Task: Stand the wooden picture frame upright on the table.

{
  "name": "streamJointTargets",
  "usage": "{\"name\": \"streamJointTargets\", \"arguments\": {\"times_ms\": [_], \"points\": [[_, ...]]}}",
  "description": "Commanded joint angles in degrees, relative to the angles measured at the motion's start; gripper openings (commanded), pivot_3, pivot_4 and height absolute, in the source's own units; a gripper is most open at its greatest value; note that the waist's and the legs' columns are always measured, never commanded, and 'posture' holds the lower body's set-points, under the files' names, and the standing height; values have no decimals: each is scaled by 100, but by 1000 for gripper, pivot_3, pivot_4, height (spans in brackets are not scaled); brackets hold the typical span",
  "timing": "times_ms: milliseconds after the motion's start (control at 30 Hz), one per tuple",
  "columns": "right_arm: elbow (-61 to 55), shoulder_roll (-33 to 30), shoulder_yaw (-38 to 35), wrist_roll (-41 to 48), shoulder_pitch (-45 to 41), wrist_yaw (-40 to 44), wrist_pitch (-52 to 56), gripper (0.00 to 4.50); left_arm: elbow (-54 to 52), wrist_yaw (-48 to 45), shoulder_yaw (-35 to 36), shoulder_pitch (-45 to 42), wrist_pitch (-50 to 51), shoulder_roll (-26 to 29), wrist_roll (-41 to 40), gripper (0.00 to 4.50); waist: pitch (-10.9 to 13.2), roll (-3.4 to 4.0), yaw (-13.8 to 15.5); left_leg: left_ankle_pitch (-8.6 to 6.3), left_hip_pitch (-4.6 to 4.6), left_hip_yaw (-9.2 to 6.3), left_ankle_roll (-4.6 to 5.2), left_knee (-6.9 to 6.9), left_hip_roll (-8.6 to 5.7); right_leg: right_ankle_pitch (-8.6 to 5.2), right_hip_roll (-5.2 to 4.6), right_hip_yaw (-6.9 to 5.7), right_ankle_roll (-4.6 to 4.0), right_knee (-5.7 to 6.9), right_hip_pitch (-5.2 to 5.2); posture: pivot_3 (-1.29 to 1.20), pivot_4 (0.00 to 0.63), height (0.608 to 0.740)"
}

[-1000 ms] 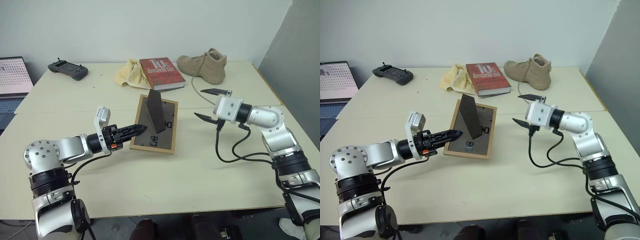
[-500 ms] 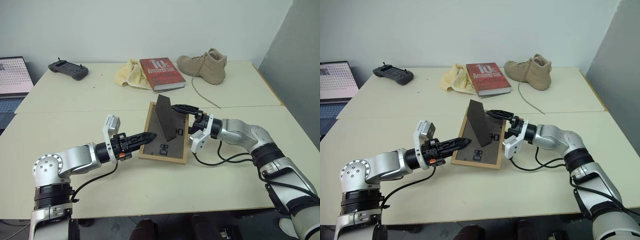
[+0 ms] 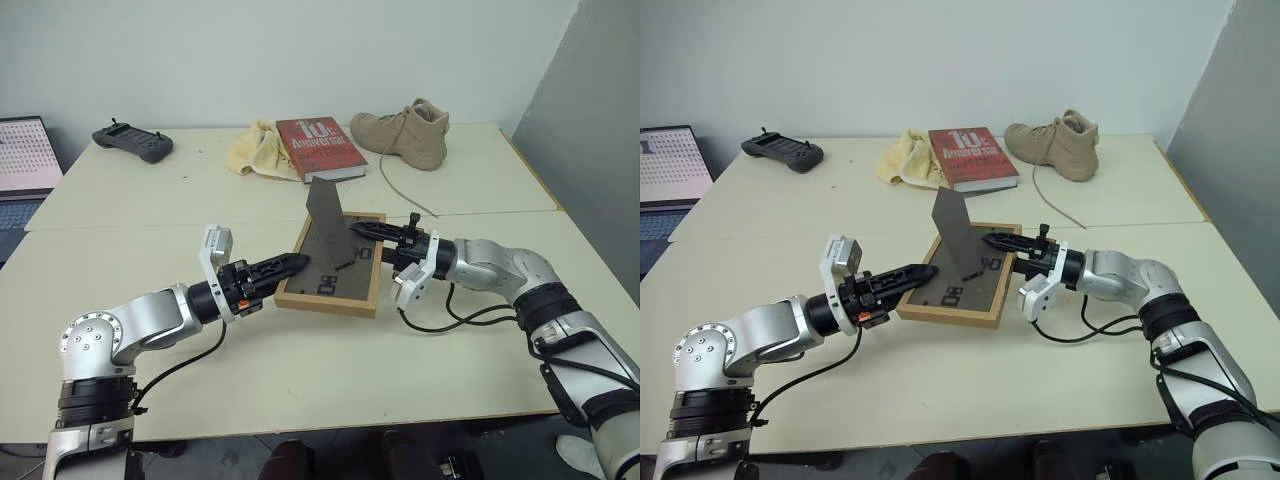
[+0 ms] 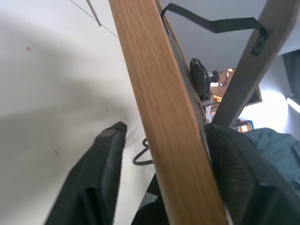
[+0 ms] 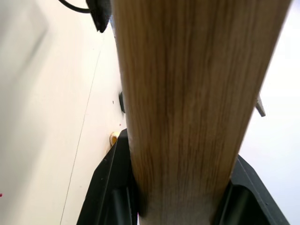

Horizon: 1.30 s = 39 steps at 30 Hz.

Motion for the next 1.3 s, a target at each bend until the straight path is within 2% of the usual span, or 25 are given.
{"name": "streamJointTargets", "arguments": {"times_ms": [33,100,167,267,367,467,600,733,900,967,1200,1300], "points": [[110,213,-151,1898,-309,1095,290,1354,203,59,468,-201,-478,444,240,3702,1,-2,-3,0,0,-1,0,0,0,0,0,-2,0,1,0,0,150,740],[24,408,-102,2933,-259,2173,787,1354,-67,-19,664,-195,-664,689,557,4133,2,-2,-12,0,0,-2,1,-1,3,0,1,-3,0,-1,0,0,150,740],[-208,746,-269,4210,-158,3457,1982,1354,-843,-329,695,-5,-716,1014,1347,4500,6,-13,-38,-1,0,-4,2,0,8,0,2,-5,-1,-5,4,0,150,740],[-359,1182,-648,5475,-178,4790,3953,1354,-1857,-412,688,387,-1121,1016,2235,4500,7,-11,-10,-1,-1,-9,3,-2,7,0,-1,-5,-1,-12,6,0,150,740],[-179,1642,-1069,6307,-404,5459,6096,1354,-2813,-552,524,921,-1646,842,3335,4500,9,-9,13,-3,2,-11,4,-6,6,0,-5,-7,-2,-13,9,0,150,740],[395,1943,-1292,6411,-654,5773,7028,1354,-3606,-972,-34,1448,-2175,1001,4834,4500,11,-5,37,-4,-1,-13,5,-13,4,1,-5,-11,-4,-6,0,0,150,740],[1410,2276,-1630,6269,-915,5729,7411,1354,-4080,-1347,-582,2225,-3036,765,6320,4500,11,-4,46,-5,1,-8,6,-19,-2,0,-5,-6,-6,-5,-1,0,150,740],[2112,2462,-1783,5967,-927,5339,7385,1354,-4137,-1535,-805,2668,-3425,443,6944,4500,12,-3,51,-13,-5,-7,21,-18,-2,0,-6,-7,-6,-5,-5,0,150,740],[2441,2559,-1978,5698,-813,5147,7083,1354,-4016,-1766,-789,2790,-3535,211,7281,4500,12,-2,38,-21,-1,-9,35,-17,-1,0,-6,-12,-6,2,-3,0,150,740],[2396,2567,-1988,5604,-683,5232,7014,2059,-3955,-1885,-761,2807,-3547,194,7368,4500,11,-3,38,-23,0,-8,38,-17,-1,0,-6,-11,-5,2,-1,0,150,740],[1810,2339,-1913,5268,-306,5543,6888,3725,-3562,-2334,-613,2502,-3548,206,7536,4500,12,-2,38,-24,-1,-9,40,-16,-1,0,-6,-14,-5,2,-1,0,150,740],[1231,2014,-1840,5103,-22,5638,7017,4444,-3228,-2602,-531,2147,-3520,301,7583,4500,12,-2,54,-24,-1,-11,40,-14,-2,0,-5,-17,-4,1,1,0,150,740]]}}
